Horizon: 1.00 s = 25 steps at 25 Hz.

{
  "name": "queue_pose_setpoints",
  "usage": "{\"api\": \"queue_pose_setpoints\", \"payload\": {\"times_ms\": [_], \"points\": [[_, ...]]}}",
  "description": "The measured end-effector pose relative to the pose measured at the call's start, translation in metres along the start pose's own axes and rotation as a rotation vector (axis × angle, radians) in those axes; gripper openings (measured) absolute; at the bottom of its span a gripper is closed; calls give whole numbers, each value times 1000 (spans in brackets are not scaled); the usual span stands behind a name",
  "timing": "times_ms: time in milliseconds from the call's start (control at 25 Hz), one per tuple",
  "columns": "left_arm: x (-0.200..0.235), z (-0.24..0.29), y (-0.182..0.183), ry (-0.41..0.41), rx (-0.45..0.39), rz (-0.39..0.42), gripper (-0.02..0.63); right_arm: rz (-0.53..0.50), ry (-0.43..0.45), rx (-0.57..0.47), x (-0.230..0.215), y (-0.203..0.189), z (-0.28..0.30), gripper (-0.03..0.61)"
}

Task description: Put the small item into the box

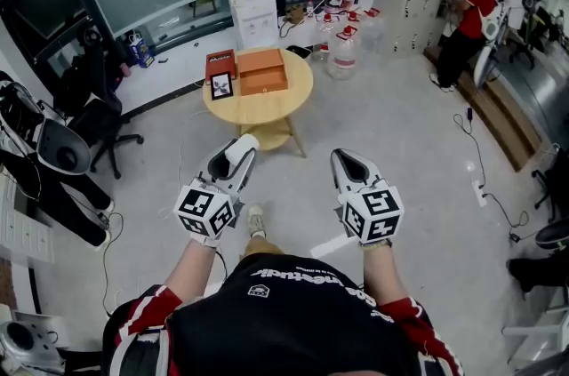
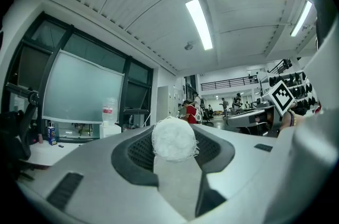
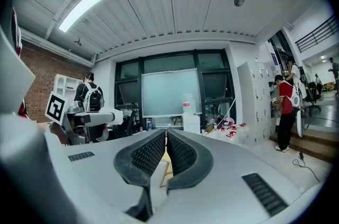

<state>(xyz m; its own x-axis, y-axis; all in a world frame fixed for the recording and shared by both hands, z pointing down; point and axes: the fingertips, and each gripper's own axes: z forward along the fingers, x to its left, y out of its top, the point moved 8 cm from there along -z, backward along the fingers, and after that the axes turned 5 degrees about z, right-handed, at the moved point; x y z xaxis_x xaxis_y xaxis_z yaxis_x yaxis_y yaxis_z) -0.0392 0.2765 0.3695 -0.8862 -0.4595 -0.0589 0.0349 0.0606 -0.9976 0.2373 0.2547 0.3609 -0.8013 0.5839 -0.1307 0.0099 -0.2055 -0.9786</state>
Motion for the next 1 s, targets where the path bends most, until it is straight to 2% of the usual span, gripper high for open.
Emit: {"api": "queue_pose_setpoints", "payload": {"times_ms": [600, 1000], "points": [[22, 25, -18, -9, -2, -21, 187, -2, -6, 9, -9, -8, 26, 32], [47, 65, -12, -43, -16, -21, 187, 6, -27, -20, -28, 8, 57, 33]]}}
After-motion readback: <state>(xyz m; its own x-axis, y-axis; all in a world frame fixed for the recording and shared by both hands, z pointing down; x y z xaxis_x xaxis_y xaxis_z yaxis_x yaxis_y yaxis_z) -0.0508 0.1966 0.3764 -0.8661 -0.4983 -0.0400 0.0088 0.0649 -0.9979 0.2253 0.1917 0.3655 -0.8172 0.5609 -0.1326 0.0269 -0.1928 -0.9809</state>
